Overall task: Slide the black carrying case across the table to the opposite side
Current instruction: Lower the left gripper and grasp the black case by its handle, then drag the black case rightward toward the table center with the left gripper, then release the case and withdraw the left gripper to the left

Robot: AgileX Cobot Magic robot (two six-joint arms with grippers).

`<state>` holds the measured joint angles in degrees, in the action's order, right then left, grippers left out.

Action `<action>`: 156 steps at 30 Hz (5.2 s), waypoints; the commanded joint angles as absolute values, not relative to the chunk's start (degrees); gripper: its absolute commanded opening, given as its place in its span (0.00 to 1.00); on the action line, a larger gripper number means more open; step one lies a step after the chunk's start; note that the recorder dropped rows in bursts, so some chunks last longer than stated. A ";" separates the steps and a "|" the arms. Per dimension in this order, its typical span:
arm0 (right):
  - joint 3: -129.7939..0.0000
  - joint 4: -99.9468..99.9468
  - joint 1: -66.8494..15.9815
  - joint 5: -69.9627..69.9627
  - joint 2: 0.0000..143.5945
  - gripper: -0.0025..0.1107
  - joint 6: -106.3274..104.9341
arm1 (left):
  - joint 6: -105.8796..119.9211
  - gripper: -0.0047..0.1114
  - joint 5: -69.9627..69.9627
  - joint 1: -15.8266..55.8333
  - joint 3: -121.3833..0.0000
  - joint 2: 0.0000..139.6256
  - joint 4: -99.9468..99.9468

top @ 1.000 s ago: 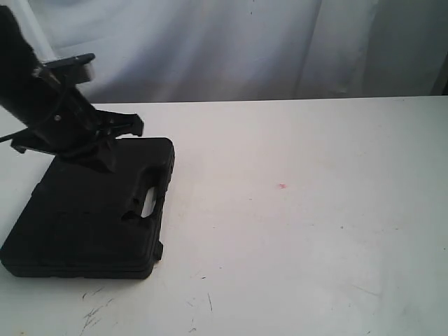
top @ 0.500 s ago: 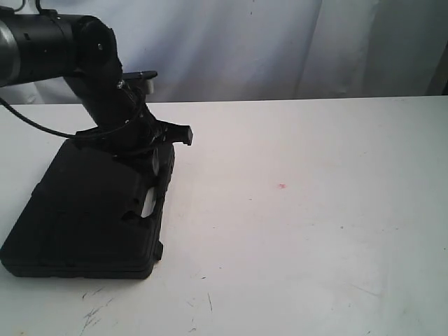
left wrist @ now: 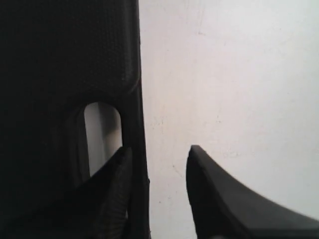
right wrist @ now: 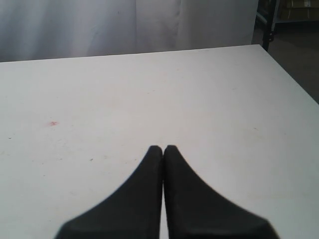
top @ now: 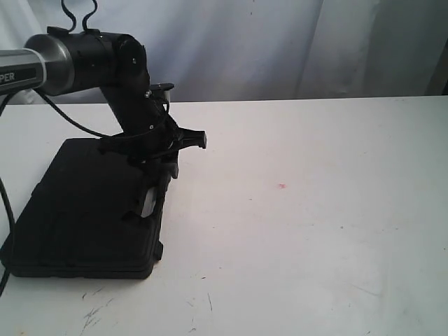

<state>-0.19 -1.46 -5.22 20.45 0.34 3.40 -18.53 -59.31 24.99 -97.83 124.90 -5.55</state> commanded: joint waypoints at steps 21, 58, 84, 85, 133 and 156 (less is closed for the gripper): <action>0.00 -0.98 -4.98 19.77 0.00 0.02 3.13 | -23.56 0.35 -59.16 25.27 -99.27 130.92 -2.61; 0.00 -0.98 -4.98 19.77 0.00 0.02 3.24 | -28.45 0.04 -46.75 35.19 -101.74 131.42 -14.66; 0.00 -0.98 -4.98 19.77 0.00 0.02 3.24 | -34.61 0.04 -43.35 40.27 -115.62 139.35 -14.58; 0.00 -0.98 -4.98 19.77 0.00 0.02 3.24 | -34.61 0.04 -43.23 40.27 -115.62 139.35 -14.43; 0.00 -0.98 -4.98 19.77 0.00 0.02 3.24 | -41.63 0.04 -19.69 39.92 -60.02 88.75 26.79; 0.00 -0.98 -4.98 19.77 0.00 0.02 3.24 | -39.33 0.04 -26.20 39.92 -47.59 73.69 32.58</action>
